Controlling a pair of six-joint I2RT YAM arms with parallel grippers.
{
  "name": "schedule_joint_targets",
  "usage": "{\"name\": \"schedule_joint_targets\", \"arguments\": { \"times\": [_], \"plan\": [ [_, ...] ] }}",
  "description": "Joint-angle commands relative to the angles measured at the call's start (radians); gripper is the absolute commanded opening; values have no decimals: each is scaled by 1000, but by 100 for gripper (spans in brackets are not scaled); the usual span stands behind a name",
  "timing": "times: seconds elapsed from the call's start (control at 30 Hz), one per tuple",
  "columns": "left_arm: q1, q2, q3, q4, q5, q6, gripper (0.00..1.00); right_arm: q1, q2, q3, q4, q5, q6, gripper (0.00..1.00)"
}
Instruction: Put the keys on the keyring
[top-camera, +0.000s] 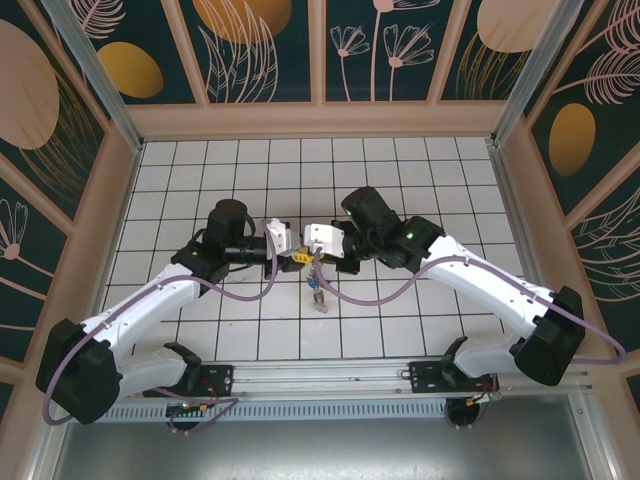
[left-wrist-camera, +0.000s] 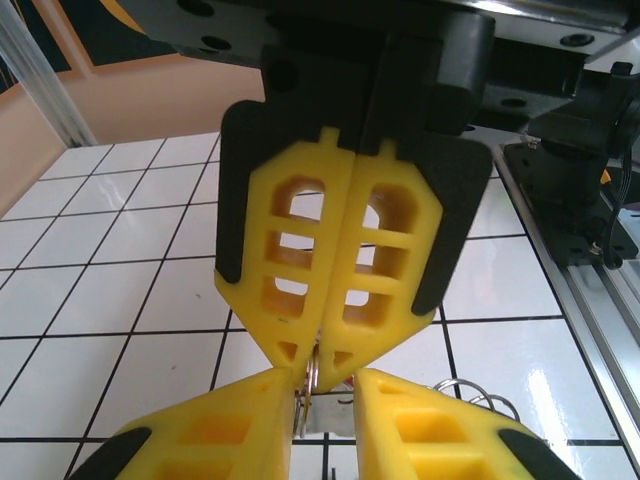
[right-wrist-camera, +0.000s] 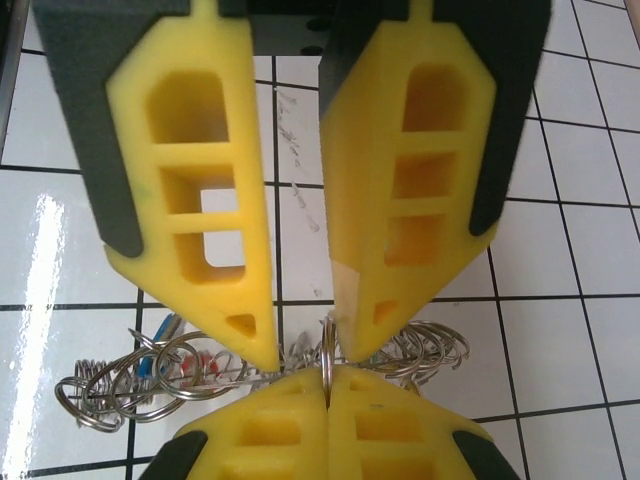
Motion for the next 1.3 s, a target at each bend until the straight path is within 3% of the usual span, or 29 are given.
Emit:
{"name": "schedule_joint_targets", "arguments": {
  "times": [0.0, 0.23, 0.6, 1.27],
  "plan": [
    [-4, 27, 30, 16, 18, -27, 23, 11, -15, 47, 44, 6, -17, 0],
    [-3, 41, 43, -1, -17, 5, 18, 18, -12, 52, 62, -2, -11, 0],
    [-4, 47, 60, -85, -75, 63, 23, 22, -10, 54, 61, 12, -15, 0],
    [-5, 57, 40, -67, -51, 63, 24, 27, -32, 43, 108, 1, 3, 0]
  ]
}}
